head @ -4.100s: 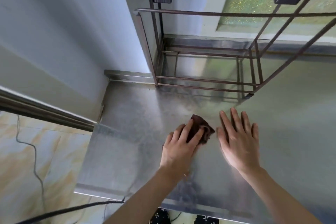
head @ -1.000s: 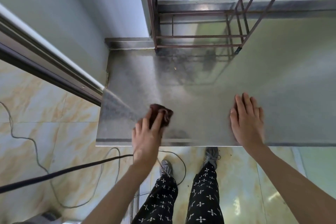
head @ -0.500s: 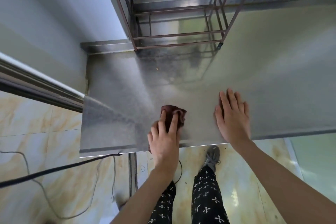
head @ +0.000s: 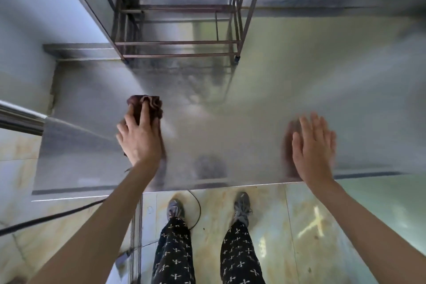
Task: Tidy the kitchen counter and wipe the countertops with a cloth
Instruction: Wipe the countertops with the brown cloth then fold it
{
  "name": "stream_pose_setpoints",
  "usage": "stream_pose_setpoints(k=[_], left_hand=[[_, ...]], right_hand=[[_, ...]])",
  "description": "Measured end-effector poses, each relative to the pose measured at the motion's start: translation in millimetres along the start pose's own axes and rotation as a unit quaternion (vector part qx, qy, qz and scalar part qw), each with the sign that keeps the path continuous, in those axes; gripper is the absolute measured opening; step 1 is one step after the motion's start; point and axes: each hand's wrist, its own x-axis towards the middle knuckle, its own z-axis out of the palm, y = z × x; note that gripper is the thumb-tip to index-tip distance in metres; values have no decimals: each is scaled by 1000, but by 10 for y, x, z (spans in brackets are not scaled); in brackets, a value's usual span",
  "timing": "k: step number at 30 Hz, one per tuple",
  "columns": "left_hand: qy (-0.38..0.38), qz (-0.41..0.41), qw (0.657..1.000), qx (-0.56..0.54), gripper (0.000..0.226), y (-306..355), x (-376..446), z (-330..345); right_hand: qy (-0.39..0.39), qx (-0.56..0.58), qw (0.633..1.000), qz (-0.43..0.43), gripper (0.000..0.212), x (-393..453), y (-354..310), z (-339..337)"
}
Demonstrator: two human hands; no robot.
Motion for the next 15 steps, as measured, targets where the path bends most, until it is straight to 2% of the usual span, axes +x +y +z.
stream_pose_setpoints(k=[3,8,10,12,14,15], left_hand=[[-23,59,998,-3,45,357,-429,139],[-63,116,991,14,42,1011,-1188,369],[-76,179,981,29,52,1176,-1411,413],[-83,247,964,50,77,1203,-1499,443],[-69,289,953,55,76,1126,-1366,423],[-66,274,958,53,70,1086,-1251,398]], right_hand=[[-37,-32,999,2,61,70,342,-7],[-55,-24,998,-18,59,71,435,73],[-49,-16,998,-27,58,72,444,61],[-52,-8,998,-30,57,82,459,51],[-56,-12,998,-38,54,75,472,56],[-54,-16,997,-42,53,74,483,62]])
